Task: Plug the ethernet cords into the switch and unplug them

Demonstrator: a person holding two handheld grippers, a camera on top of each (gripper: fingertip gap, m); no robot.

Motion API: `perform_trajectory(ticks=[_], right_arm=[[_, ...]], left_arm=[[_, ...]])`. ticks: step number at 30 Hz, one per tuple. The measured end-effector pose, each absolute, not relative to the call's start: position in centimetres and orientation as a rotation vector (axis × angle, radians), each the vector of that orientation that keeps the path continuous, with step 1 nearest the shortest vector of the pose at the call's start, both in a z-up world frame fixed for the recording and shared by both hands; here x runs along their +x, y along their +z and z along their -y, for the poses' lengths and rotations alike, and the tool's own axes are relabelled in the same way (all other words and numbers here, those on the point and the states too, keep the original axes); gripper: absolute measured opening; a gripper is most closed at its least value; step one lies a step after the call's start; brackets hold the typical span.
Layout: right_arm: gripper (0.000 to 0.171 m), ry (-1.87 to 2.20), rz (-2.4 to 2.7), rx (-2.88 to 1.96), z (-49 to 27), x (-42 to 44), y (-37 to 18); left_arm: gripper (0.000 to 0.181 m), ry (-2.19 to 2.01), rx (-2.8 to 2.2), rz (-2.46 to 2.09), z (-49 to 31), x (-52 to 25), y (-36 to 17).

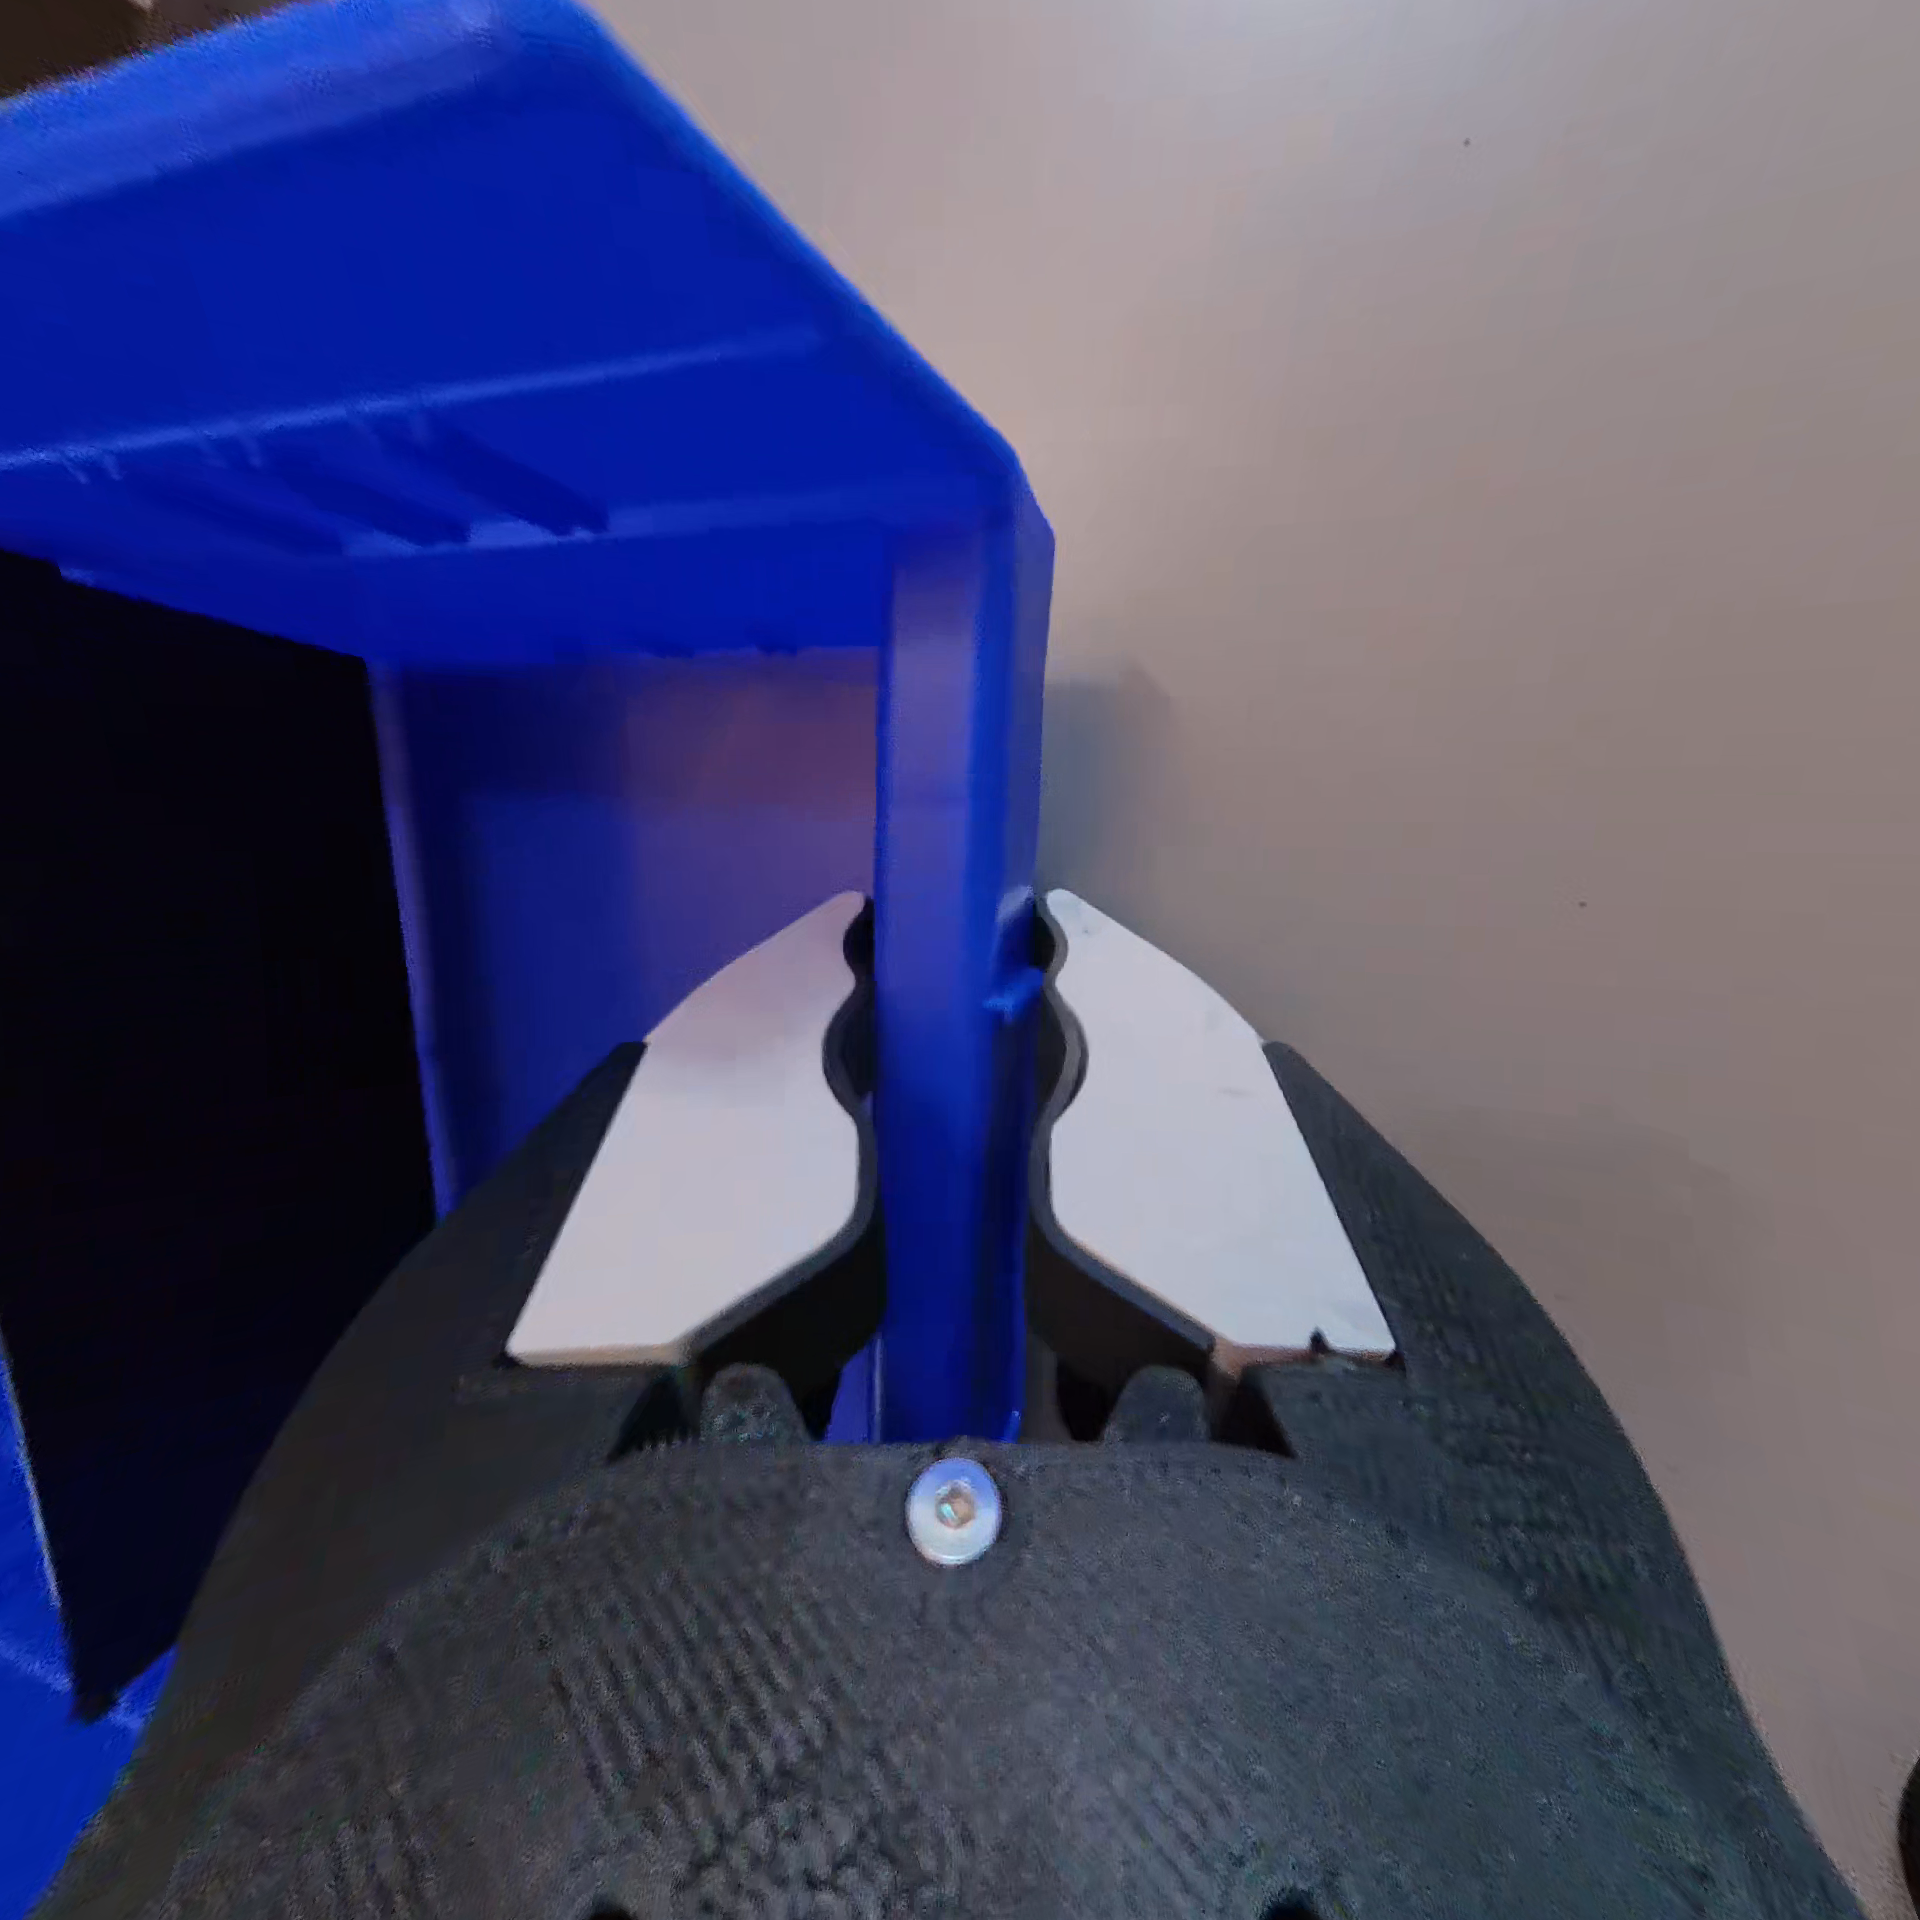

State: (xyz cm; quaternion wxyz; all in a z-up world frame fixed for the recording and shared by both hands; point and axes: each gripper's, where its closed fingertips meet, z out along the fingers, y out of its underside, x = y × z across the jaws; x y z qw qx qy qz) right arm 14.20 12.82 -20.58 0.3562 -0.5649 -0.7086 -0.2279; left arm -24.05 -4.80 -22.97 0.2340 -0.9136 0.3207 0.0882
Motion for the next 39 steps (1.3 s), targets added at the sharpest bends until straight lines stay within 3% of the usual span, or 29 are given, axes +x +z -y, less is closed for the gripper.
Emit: perform_trajectory(ticks=[14, 21, 24, 31, 37, 39], right_arm=[[0.033, -0.367, 1.960, -1.196, 3.1, 13.2, -20.5], [0.036, 0.240, 1.612, -1.392, 11.9, 15.4, -13.8], [0.037, 0.456, 1.206, -1.576, 10.3, 19.0, -11.5], [0.048, 0.617, 0.786, -1.815, 3.8, 21.6, -15.1], [0.030, 0.607, 0.768, -1.856, 1.6, 19.6, -15.1], [0.027, 0.514, 0.773, -1.845, 1.1, 19.7, -15.2]], left_arm=[[0.030, 0.213, -2.084, -1.446, 3.4, -8.6, -22.5], [0.041, -0.154, -1.885, -1.063, 4.5, -4.8, -15.6], [0.042, -0.448, -1.875, -0.826, 7.6, -2.8, -13.2], [0.050, -0.669, -1.925, -0.454, 9.7, 2.1, -14.4], [0.048, -0.499, -1.994, -0.374, 7.0, 3.5, -15.9], [0.039, -0.459, -1.989, -0.371, 6.5, 3.8, -16.1]])
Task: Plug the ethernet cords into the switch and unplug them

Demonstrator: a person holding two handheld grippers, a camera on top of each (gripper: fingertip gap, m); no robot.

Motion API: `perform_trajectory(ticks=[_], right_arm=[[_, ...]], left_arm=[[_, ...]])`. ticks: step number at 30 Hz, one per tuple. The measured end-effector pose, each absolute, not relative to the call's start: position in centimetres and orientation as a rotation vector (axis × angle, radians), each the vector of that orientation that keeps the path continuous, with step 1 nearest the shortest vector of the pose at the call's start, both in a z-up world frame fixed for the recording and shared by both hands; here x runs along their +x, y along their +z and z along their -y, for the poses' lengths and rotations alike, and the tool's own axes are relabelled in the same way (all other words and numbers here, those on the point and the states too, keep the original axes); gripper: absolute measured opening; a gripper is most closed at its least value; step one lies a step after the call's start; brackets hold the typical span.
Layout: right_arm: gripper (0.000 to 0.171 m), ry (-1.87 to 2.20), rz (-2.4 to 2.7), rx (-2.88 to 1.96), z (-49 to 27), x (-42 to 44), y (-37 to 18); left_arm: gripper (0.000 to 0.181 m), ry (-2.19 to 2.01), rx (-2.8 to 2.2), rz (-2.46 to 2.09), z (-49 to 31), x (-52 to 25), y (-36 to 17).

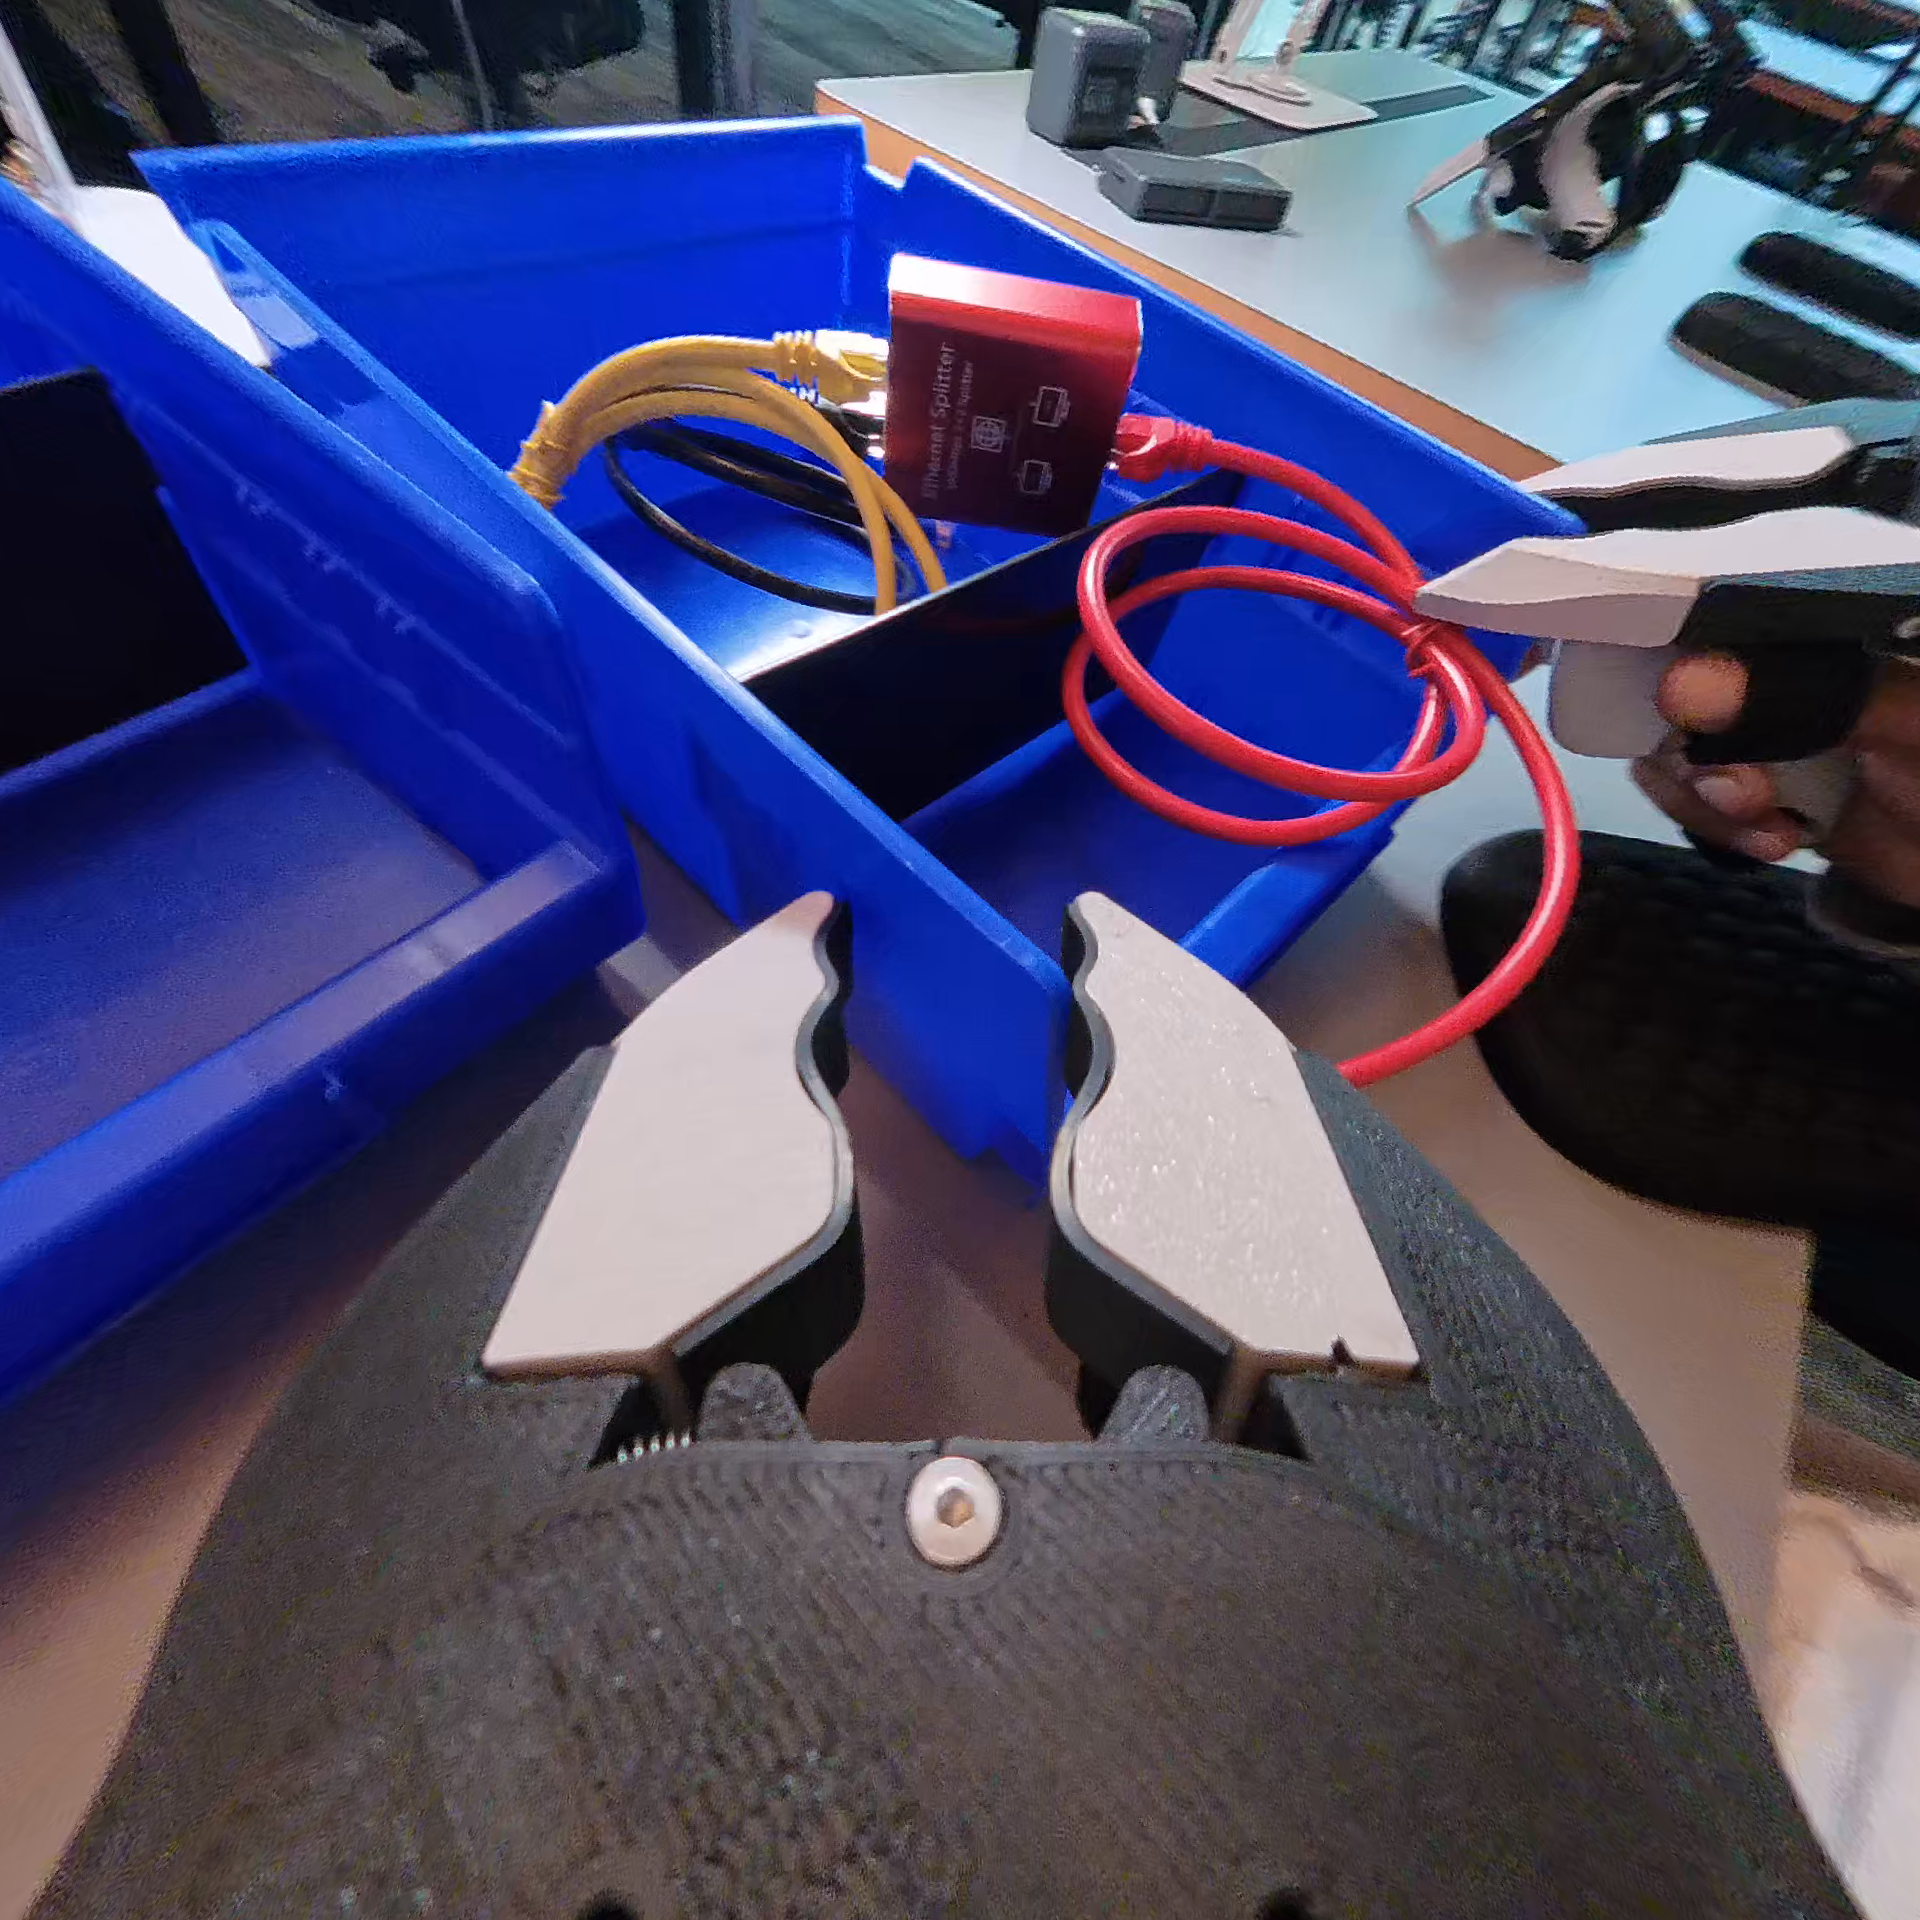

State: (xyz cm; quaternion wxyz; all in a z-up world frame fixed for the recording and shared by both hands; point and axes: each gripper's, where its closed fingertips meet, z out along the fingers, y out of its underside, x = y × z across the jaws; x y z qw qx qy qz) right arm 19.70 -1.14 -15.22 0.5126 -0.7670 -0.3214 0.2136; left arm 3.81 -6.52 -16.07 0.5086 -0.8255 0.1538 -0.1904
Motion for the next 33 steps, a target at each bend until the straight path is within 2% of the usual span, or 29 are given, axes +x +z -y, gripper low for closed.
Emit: perform_trajectory(ticks=[4, 5, 11, 13, 20, 27, 33], right_arm=[[0.019, 0.371, 0.768, -1.805, 0.8, 20.4, -15.1], [0.009, 0.313, 0.752, -1.796, 0.6, 20.9, -15.0], [0.007, 0.175, 0.758, -1.706, 2.1, 23.0, -12.5], [0.007, 0.159, 0.732, -1.679, 2.5, 23.7, -10.8], [0.007, 0.104, 0.704, -1.493, 4.0, 23.8, -3.0], [0.009, 0.267, 0.744, -1.269, 5.3, 15.0, 4.2], [0.010, 0.464, 0.831, -1.159, 7.3, 2.5, 6.1]], left_arm=[[0.030, -0.276, -1.951, -0.365, 5.8, 3.7, -16.0], [0.027, -0.244, -1.944, -0.367, 5.8, 3.8, -16.1], [0.023, -0.279, -1.886, -0.401, 6.2, 5.5, -14.0], [0.016, -0.208, -1.837, -0.457, 6.2, 5.8, -12.6], [0.014, -0.171, -1.689, -0.472, 6.5, 5.8, -6.2], [0.012, 0.024, -1.556, -0.316, 9.8, -2.6, 2.1], [0.010, 0.187, -1.506, -0.081, 15.4, -13.9, 5.0]])
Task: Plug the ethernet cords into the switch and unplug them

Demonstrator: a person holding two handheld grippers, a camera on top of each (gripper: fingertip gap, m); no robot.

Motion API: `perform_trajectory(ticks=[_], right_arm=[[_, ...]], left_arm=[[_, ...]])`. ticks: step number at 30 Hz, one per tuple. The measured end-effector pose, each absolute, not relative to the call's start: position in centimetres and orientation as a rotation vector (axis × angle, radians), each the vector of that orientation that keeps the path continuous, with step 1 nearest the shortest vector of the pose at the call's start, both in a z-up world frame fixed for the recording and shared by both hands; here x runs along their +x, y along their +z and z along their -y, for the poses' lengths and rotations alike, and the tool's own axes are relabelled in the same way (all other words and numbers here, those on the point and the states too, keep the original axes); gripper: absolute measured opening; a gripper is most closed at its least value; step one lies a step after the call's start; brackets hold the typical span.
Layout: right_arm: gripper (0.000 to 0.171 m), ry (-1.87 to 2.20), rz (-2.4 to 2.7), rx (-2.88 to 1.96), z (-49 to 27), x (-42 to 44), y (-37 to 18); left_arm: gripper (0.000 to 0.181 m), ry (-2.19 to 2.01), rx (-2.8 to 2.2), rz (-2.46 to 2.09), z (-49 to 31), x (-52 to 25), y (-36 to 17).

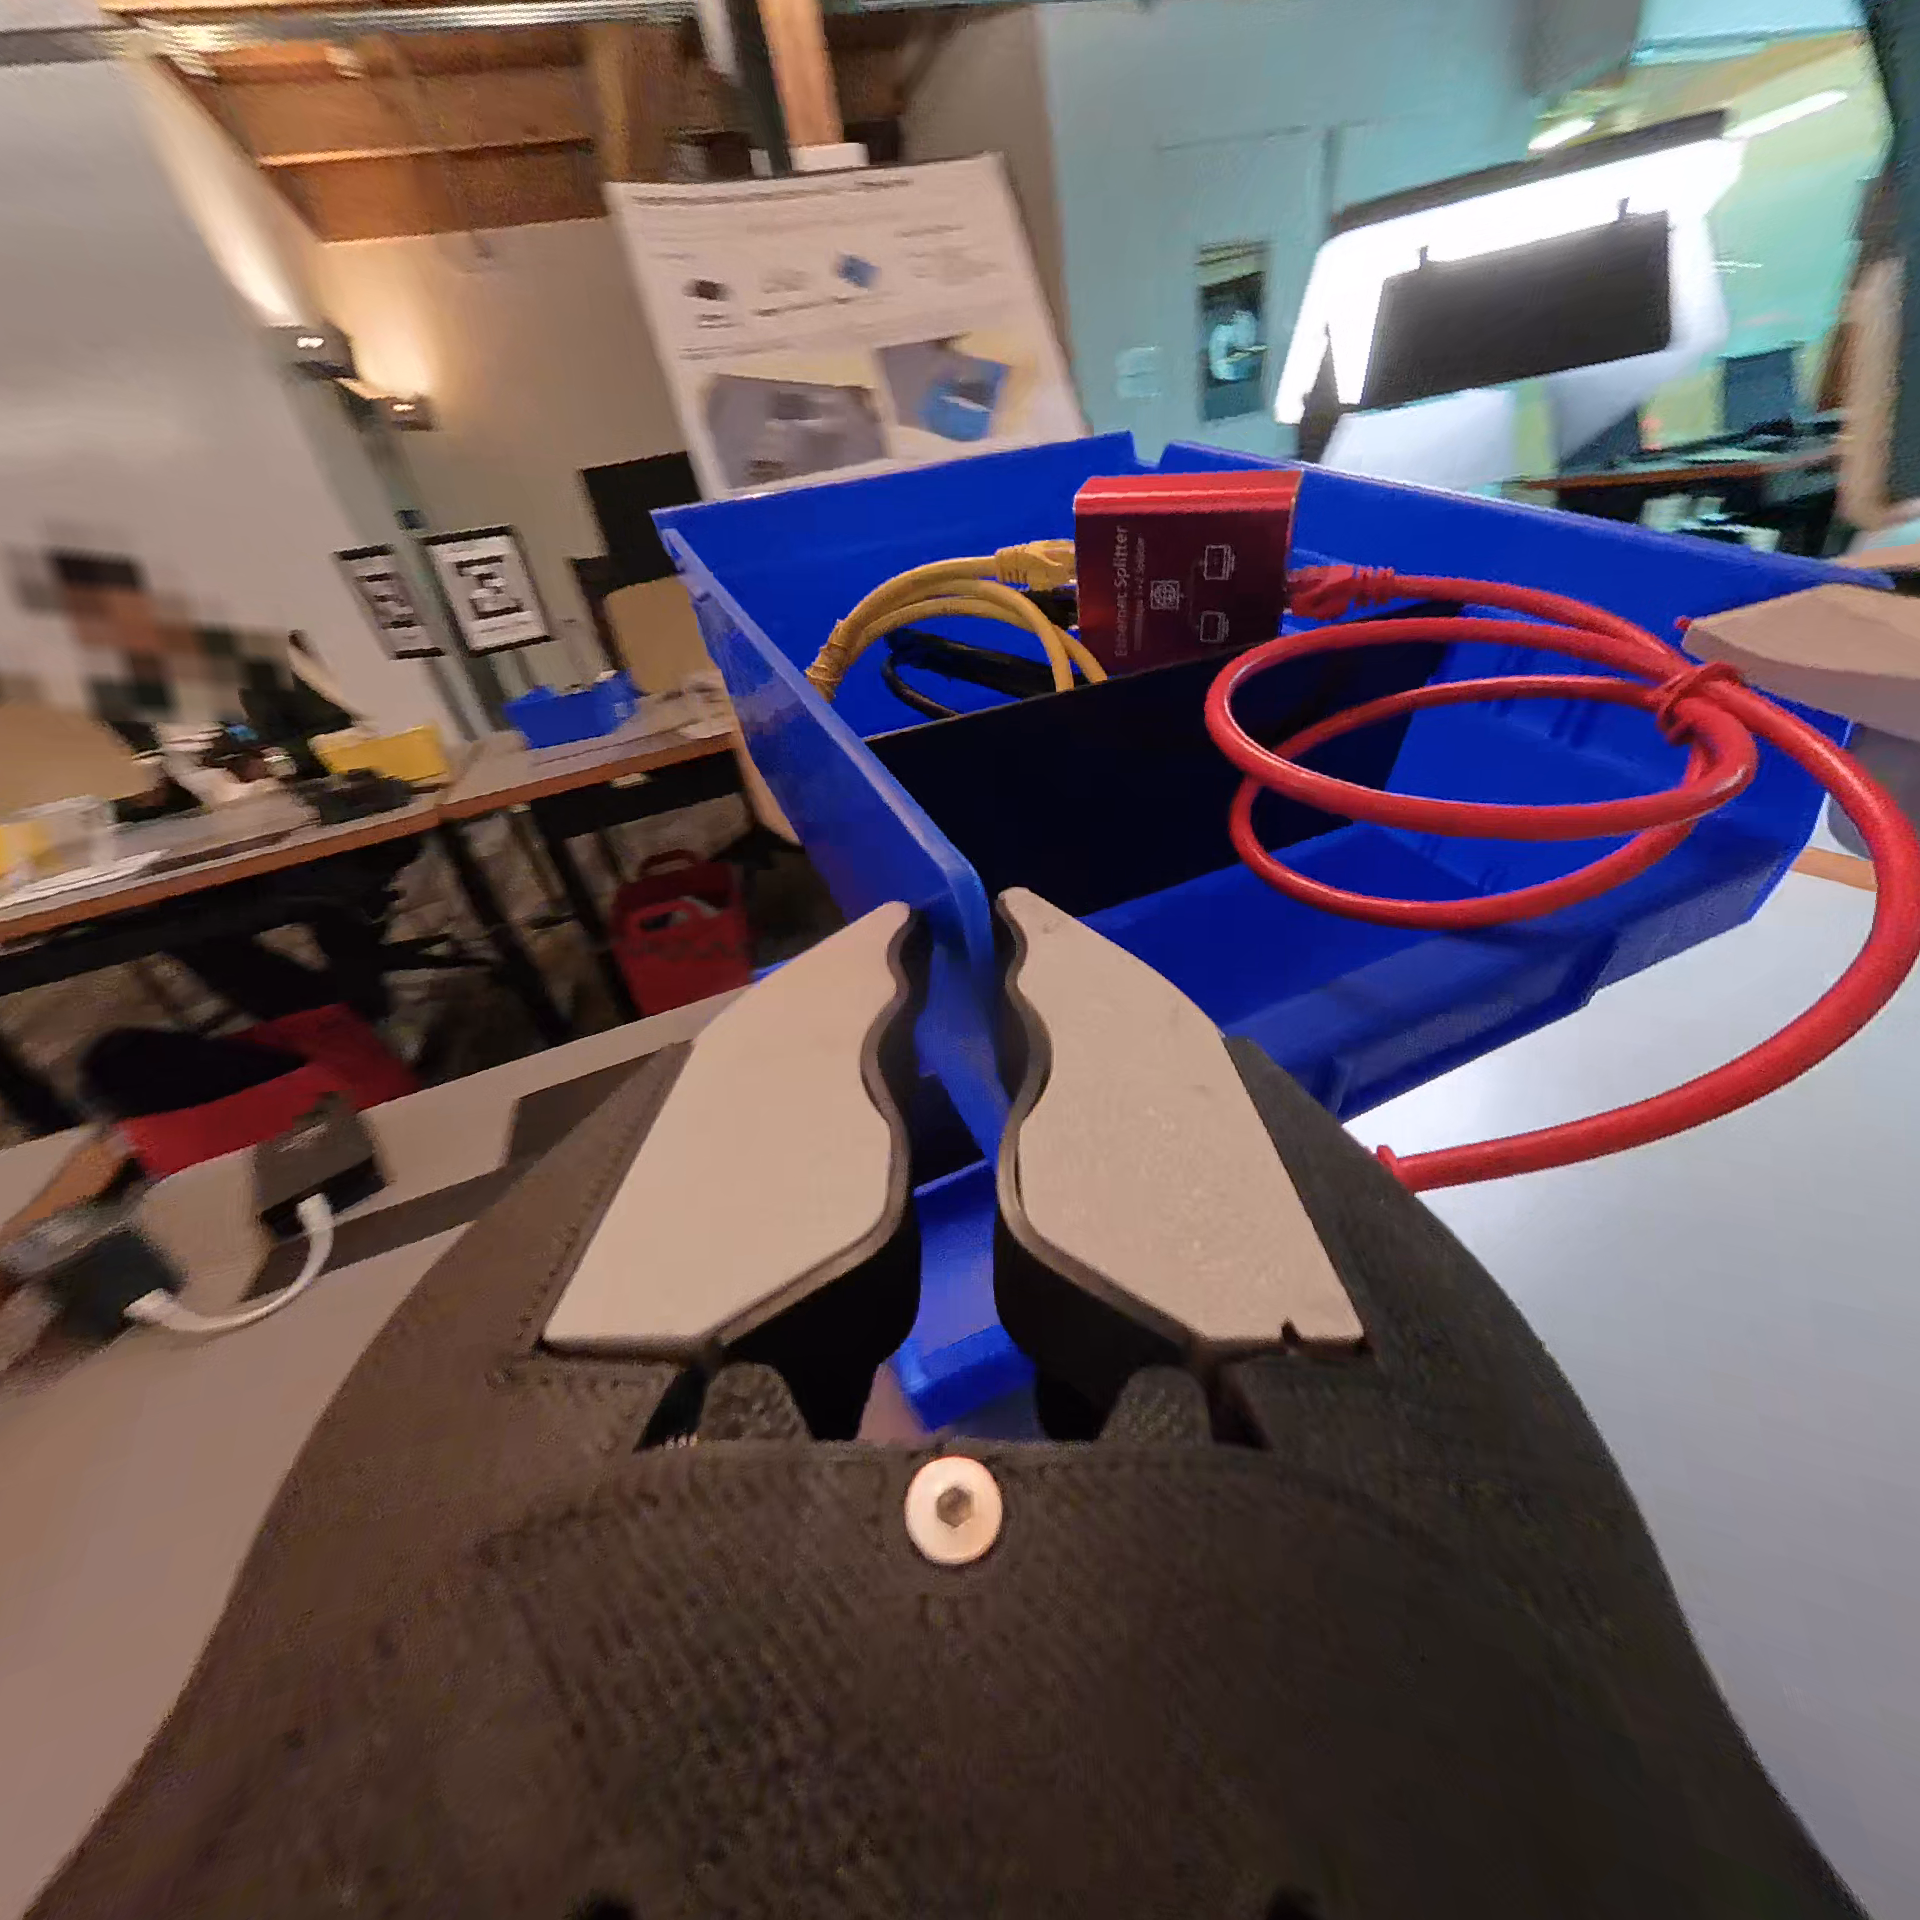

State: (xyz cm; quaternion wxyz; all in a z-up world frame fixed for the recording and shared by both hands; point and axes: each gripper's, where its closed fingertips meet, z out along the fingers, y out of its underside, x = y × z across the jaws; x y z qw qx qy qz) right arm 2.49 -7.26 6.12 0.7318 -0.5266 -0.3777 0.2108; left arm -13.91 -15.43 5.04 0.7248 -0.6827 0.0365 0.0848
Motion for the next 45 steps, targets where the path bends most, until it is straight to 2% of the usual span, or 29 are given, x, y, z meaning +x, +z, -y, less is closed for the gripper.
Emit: perform_trajectory(ticks=[8, 13, 21, 28, 32, 38, 42, 44, 45], right_arm=[[0.011, 0.684, 0.974, -1.172, 10.5, -12.8, 1.9], [0.012, 0.768, 1.063, -1.238, 11.8, -18.4, -2.5], [0.015, 0.769, 1.186, -1.366, 12.1, -21.6, -10.4], [0.017, 0.745, 1.280, -1.447, 11.6, -22.0, -14.0], [0.017, 0.764, 1.284, -1.458, 11.4, -20.7, -13.4], [0.038, 0.749, 1.362, -1.491, 9.9, -16.9, -11.9], [0.063, 0.590, 1.561, -1.587, 7.7, -14.6, -14.7], [0.067, 0.484, 1.655, -1.592, 6.8, -13.7, -16.1], [0.068, 0.432, 1.697, -1.583, 6.5, -13.4, -16.6]], left_arm=[[0.009, 0.339, -1.498, 0.175, 22.4, -26.7, 3.9], [0.008, 0.373, -1.570, 0.259, 24.2, -31.8, 0.0], [0.007, 0.286, -1.690, 0.324, 23.6, -35.9, -8.4], [0.009, 0.236, -1.672, 0.350, 22.4, -36.8, -12.4], [0.031, 0.174, -1.811, 0.263, 21.3, -35.9, -14.0], [0.039, 0.288, -1.901, -0.002, 21.3, -33.8, -11.8], [0.049, 0.270, -2.104, -0.252, 20.7, -31.5, -13.0], [0.053, 0.388, -2.176, -0.354, 20.6, -31.8, -13.0], [0.048, 0.432, -2.188, -0.416, 20.5, -31.6, -12.8]])
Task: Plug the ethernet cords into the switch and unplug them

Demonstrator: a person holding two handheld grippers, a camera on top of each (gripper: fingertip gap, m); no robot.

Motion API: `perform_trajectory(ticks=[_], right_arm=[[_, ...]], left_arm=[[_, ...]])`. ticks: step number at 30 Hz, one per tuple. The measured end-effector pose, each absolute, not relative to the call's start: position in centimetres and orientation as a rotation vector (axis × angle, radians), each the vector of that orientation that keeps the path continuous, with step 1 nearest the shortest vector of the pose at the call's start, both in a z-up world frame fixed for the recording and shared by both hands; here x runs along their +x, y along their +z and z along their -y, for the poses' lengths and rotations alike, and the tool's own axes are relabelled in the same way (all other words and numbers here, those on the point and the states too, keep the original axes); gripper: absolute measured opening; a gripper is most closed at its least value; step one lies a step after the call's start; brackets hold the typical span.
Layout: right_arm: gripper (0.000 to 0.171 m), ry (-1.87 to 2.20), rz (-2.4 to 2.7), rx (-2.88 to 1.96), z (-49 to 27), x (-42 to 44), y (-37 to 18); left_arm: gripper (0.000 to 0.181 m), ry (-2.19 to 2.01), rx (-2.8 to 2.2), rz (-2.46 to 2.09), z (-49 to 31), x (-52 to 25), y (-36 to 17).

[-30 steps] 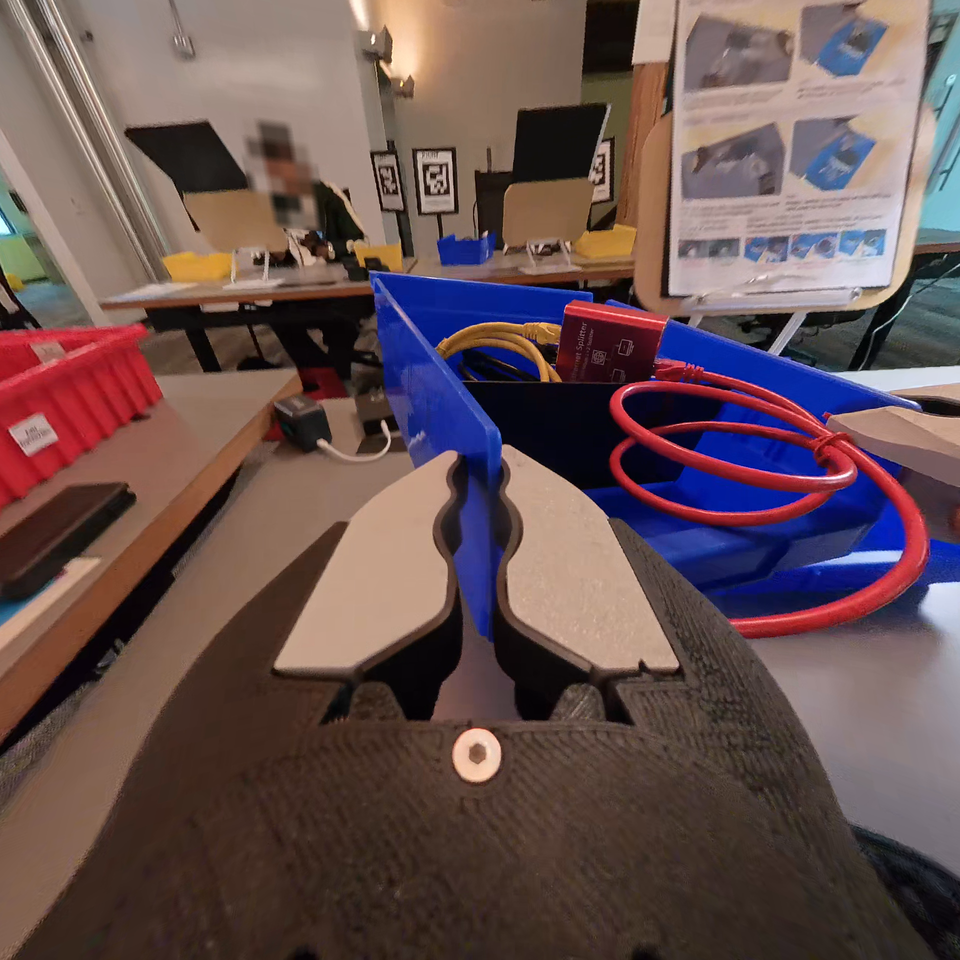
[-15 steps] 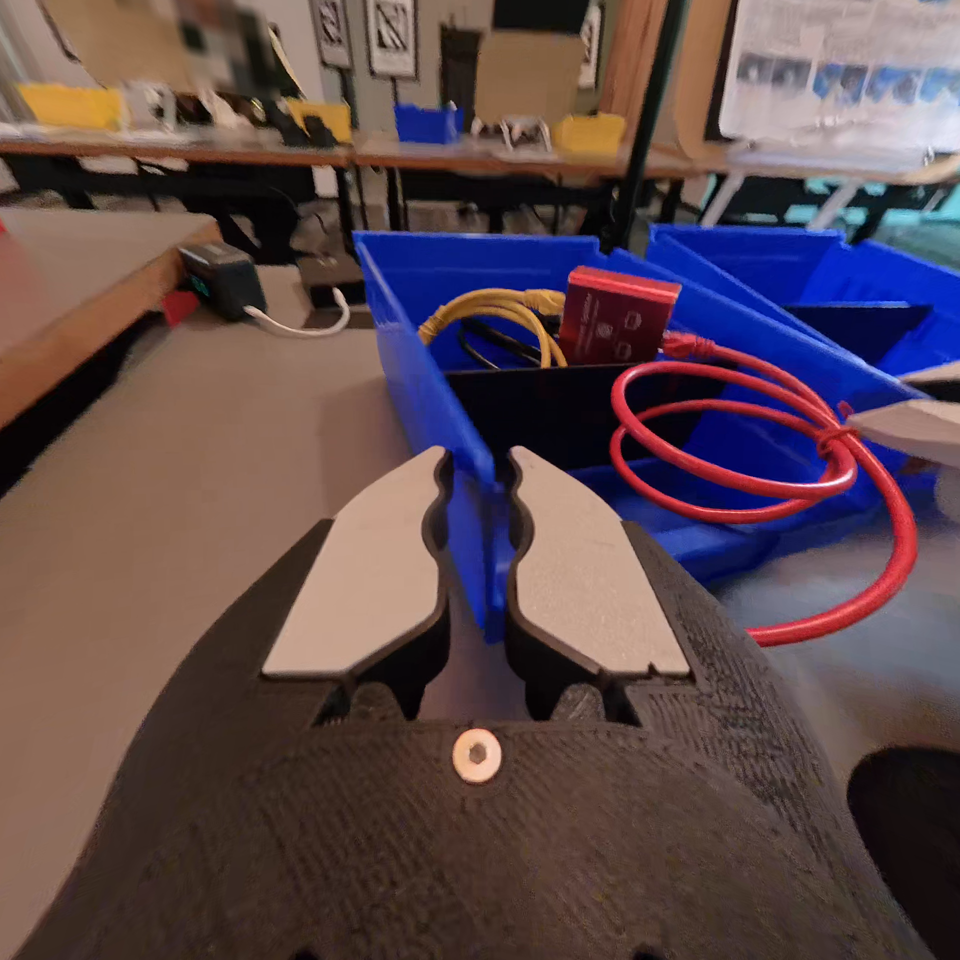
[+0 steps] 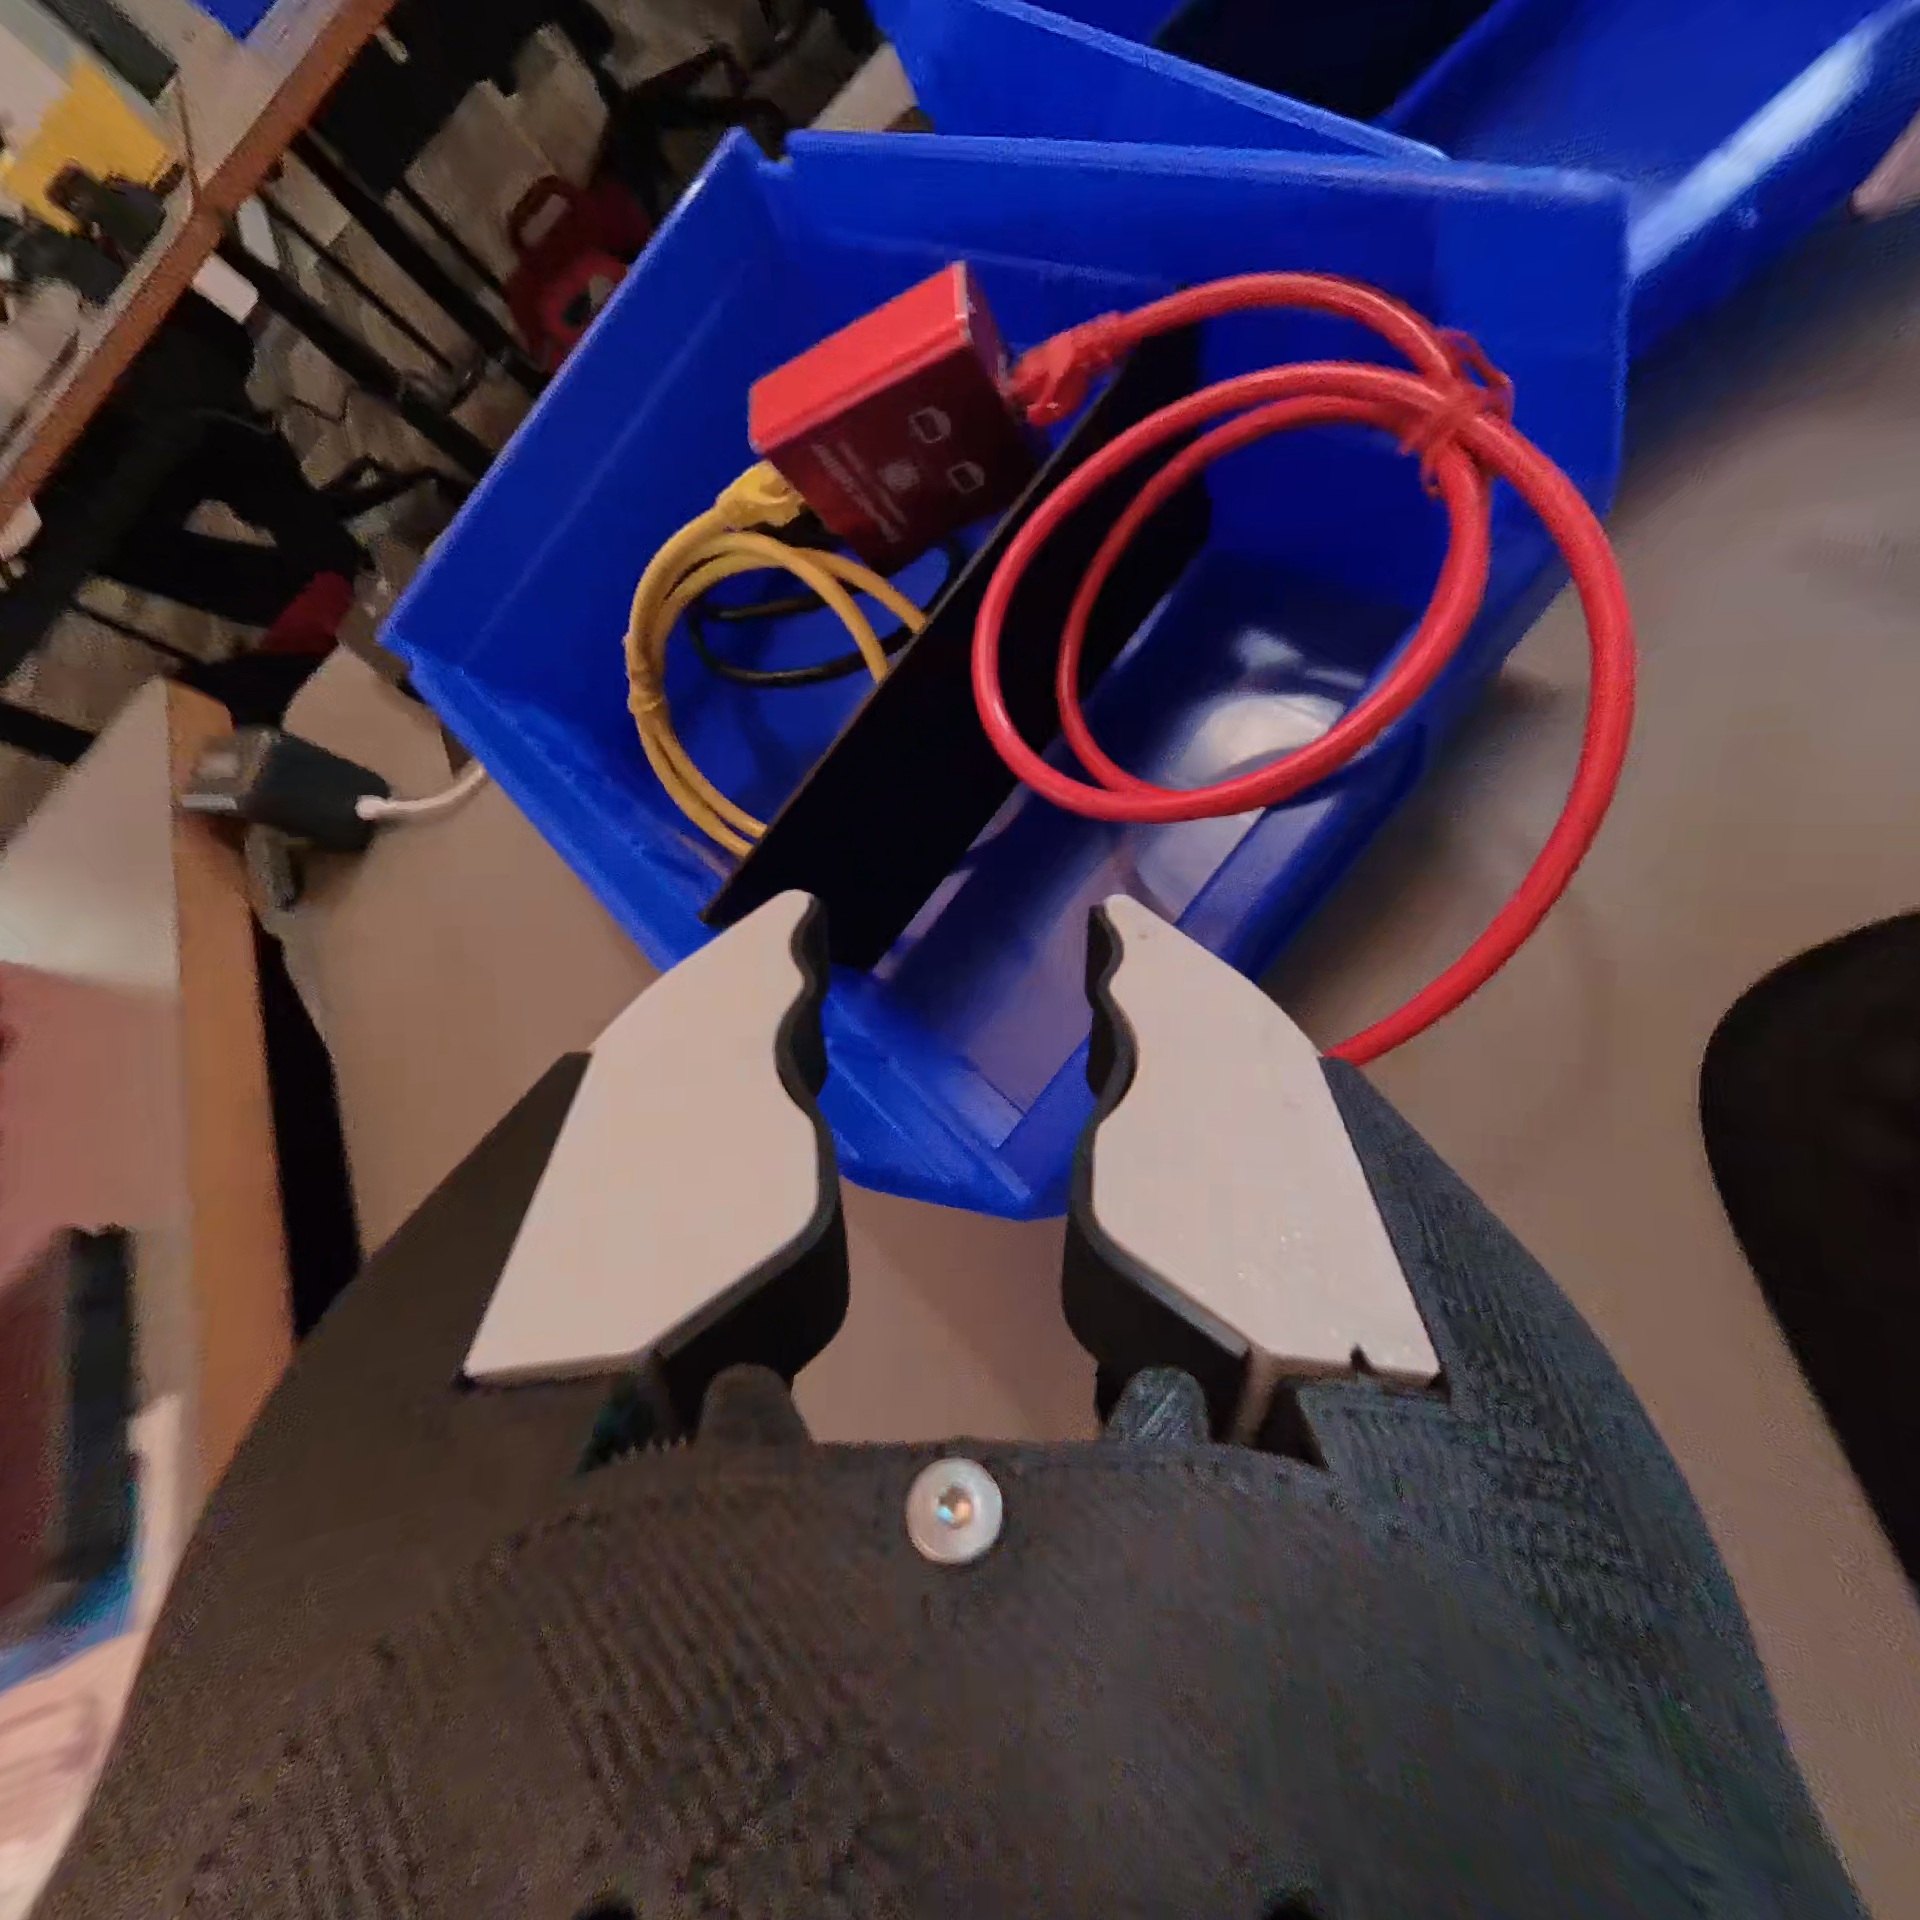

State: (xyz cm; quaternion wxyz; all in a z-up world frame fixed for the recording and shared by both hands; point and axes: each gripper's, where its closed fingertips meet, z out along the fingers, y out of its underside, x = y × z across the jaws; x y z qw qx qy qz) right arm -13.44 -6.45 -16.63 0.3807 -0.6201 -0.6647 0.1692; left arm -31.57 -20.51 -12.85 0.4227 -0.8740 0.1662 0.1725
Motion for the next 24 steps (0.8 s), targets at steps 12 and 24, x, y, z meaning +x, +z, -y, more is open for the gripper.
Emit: perform_trajectory(ticks=[12, 24], right_arm=[[0.043, 0.128, 2.015, -1.606, 4.6, -12.9, -22.2], [0.033, 0.063, 1.943, -1.689, 2.8, -1.4, -22.2]], left_arm=[[0.053, 0.467, -2.533, -1.013, 20.5, -27.0, -18.2], [0.027, 0.391, -2.677, -1.038, 19.7, -27.3, -20.6]])
